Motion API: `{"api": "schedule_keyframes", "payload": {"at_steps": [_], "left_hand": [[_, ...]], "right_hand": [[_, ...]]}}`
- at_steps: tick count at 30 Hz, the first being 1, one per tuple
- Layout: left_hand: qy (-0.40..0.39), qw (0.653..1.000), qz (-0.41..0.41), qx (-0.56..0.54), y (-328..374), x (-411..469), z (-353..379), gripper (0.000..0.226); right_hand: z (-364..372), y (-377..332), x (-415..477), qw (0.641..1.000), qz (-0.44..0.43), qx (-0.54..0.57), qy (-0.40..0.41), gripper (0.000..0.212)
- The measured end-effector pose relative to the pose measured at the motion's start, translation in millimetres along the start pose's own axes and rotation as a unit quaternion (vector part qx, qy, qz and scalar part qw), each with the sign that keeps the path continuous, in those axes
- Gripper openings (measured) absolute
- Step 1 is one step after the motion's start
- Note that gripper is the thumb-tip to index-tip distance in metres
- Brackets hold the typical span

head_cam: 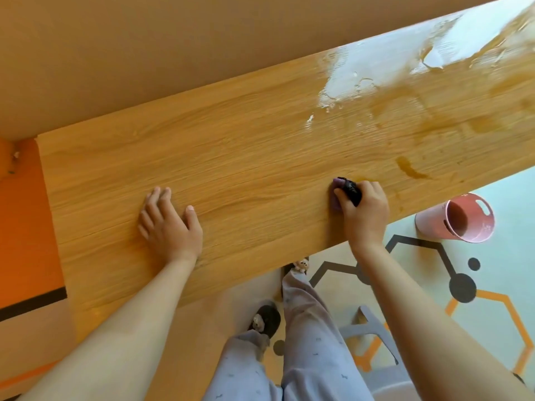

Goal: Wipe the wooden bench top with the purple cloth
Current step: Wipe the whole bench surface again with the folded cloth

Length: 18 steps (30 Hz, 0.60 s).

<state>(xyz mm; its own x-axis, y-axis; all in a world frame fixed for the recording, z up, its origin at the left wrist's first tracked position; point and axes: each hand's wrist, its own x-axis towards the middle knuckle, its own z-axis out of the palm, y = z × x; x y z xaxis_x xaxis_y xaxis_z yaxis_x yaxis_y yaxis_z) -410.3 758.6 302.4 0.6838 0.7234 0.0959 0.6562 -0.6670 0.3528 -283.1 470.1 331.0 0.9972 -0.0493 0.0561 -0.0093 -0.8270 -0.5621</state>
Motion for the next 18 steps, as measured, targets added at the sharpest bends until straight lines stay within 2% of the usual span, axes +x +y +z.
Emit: {"api": "schedule_keyframes", "payload": {"at_steps": [7, 11, 13, 18], "left_hand": [[-0.008, 1.0, -0.001, 0.006, -0.4, -1.0, -0.1, 0.056], [-0.017, 1.0, -0.005, 0.011, -1.2, -0.3, 0.2, 0.053], [-0.021, 1.0, -0.008, 0.009, -0.8, 0.3, 0.2, 0.052], [-0.02, 1.0, -0.002, 0.01, -1.5, -0.4, -0.5, 0.052]], "right_hand": [[43.1, -61.6, -98.2, 0.987, -0.135, 0.007, -0.082, 0.025], [38.9, -51.8, -101.3, 0.978, -0.185, 0.012, -0.091, 0.028], [26.2, -34.0, -87.2, 0.984, -0.16, 0.019, -0.074, 0.028], [-14.1, 30.2, -38.8, 1.0, -0.019, 0.015, -0.001, 0.027]]}}
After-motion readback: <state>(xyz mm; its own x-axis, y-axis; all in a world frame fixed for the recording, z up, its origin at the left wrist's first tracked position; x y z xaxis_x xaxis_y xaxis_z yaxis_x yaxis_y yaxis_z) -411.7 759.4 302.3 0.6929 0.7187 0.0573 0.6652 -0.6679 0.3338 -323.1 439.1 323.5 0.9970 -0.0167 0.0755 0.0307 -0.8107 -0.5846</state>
